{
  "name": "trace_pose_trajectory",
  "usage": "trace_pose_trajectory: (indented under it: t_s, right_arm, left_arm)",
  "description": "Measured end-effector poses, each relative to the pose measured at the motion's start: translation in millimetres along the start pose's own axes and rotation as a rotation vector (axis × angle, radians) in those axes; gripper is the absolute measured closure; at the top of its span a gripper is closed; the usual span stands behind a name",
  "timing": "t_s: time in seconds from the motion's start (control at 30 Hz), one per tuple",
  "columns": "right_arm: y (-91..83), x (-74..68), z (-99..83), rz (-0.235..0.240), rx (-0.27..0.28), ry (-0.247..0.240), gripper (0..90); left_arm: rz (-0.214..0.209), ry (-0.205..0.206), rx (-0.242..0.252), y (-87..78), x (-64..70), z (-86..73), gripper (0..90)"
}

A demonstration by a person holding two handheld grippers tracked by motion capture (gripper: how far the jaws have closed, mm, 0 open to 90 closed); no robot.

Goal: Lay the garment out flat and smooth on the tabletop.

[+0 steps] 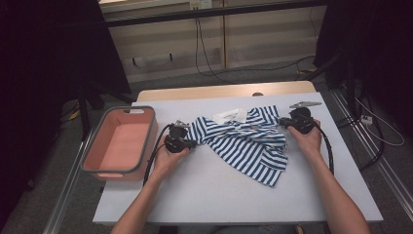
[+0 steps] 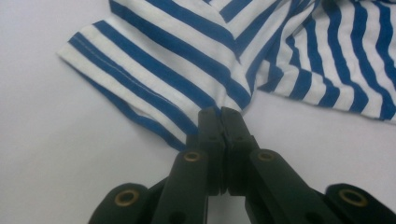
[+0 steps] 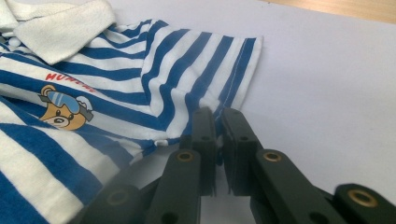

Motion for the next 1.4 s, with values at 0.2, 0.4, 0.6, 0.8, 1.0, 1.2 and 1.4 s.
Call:
trace_pose_trajectory:
  t_s: [0.2, 0.4, 0.6, 0.8, 1.0, 1.2, 1.4]
  right_arm:
    - [-4.0, 4.3, 2.5, -0.046, 0.014, -0.005, 89.5]
    - [-12.8, 21.2, -2.3, -0.035, 0.034, 0.072, 87.8]
    - [-10.0, 7.1, 1.0, 0.015, 0.028, 0.035, 81.2]
    - [-10.0, -5.6, 2.2, 0.053, 0.004, 0.01, 67.4]
    - [-20.1, -18.2, 6.4, 0.06, -0.007, -0.032, 50.8]
    - [-37.9, -22.7, 5.4, 0.083, 0.014, -0.026, 39.5]
    - [-62.8, -29.7, -0.3, 0.074, 0.055, -0.04, 37.7]
  left_arm:
    - [0.015, -0.018, 0.002, -7.0, -4.6, -2.6, 88.9]
    - [0.005, -0.036, 0.019, -13.0, -5.4, -5.4, 88.8]
    - [0.029, -0.067, 0.039, -19.4, -10.4, -3.8, 88.8]
    - [0.012, -0.074, 0.064, -20.9, -7.9, -8.3, 80.7]
    - [0.014, -0.045, 0.115, -34.0, -0.1, -12.0, 55.7]
    - [0.013, -0.022, 0.156, -46.0, 14.4, -17.9, 31.3]
    - [0.006, 0.014, 0.141, -48.0, 31.8, -29.3, 19.6]
Point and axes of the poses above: each handheld gripper's, and its own axes: y roughly forward along the jaws, z roughly out of its top, x roughly to its right, the point moved 3 cm from there along y, roughly forward along the jaws, and after that the axes turned 8 degrees about x, right-handed, at the moved point
